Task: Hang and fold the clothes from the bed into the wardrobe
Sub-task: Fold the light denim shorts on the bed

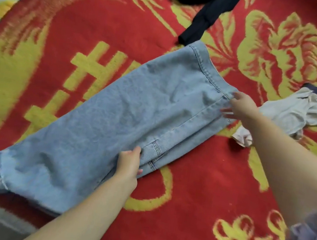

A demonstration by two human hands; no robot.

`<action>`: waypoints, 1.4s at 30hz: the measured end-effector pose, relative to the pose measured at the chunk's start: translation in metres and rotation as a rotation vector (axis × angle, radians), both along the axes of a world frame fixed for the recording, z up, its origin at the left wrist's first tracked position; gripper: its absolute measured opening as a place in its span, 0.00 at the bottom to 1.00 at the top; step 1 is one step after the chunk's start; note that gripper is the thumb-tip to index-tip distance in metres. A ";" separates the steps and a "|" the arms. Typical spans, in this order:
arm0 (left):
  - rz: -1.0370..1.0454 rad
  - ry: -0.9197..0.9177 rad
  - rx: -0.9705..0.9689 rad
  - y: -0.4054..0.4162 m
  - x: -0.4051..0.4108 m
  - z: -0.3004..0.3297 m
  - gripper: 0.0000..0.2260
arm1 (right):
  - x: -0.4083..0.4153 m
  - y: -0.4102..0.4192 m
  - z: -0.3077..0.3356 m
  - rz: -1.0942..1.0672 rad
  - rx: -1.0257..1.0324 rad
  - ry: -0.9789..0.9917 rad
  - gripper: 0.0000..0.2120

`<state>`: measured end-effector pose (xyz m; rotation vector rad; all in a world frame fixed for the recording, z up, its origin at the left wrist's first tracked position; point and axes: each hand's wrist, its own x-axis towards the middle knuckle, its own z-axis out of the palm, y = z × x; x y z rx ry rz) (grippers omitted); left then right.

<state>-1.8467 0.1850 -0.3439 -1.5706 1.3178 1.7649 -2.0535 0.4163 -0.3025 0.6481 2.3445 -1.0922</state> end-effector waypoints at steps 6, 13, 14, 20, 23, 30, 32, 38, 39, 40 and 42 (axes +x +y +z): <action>0.386 -0.030 0.060 0.008 0.008 -0.013 0.09 | -0.048 0.012 -0.028 -0.100 0.075 0.052 0.12; 0.266 0.177 -0.316 0.039 0.038 0.011 0.12 | -0.052 0.049 -0.014 -0.122 0.125 0.247 0.12; 0.205 0.207 -0.388 0.046 0.046 0.006 0.11 | -0.044 0.058 -0.020 -0.087 0.165 0.213 0.13; -0.016 0.134 -0.530 0.061 0.068 -0.033 0.04 | -0.012 0.084 -0.076 0.057 0.395 0.063 0.18; -0.304 0.158 -0.602 0.053 0.070 -0.031 0.04 | -0.013 0.068 -0.063 0.051 0.510 0.139 0.24; -1.183 0.491 -1.280 0.029 0.082 -0.032 0.22 | 0.092 -0.046 -0.056 1.131 0.449 0.596 0.29; -1.298 0.535 -1.278 0.019 0.074 -0.040 0.17 | 0.128 -0.059 -0.070 1.325 0.459 0.384 0.32; -1.663 0.586 -0.571 -0.006 0.097 -0.028 0.13 | 0.160 -0.069 -0.067 1.185 0.612 0.003 0.31; -1.641 0.602 -0.559 -0.019 0.105 -0.021 0.15 | 0.165 -0.084 -0.056 1.149 0.597 -0.013 0.31; -1.544 0.615 -0.579 -0.036 0.110 -0.014 0.15 | 0.172 -0.099 -0.048 1.123 0.574 0.010 0.31; -1.321 0.678 -0.759 -0.078 0.116 -0.001 0.16 | 0.195 -0.130 -0.035 1.138 0.475 0.092 0.30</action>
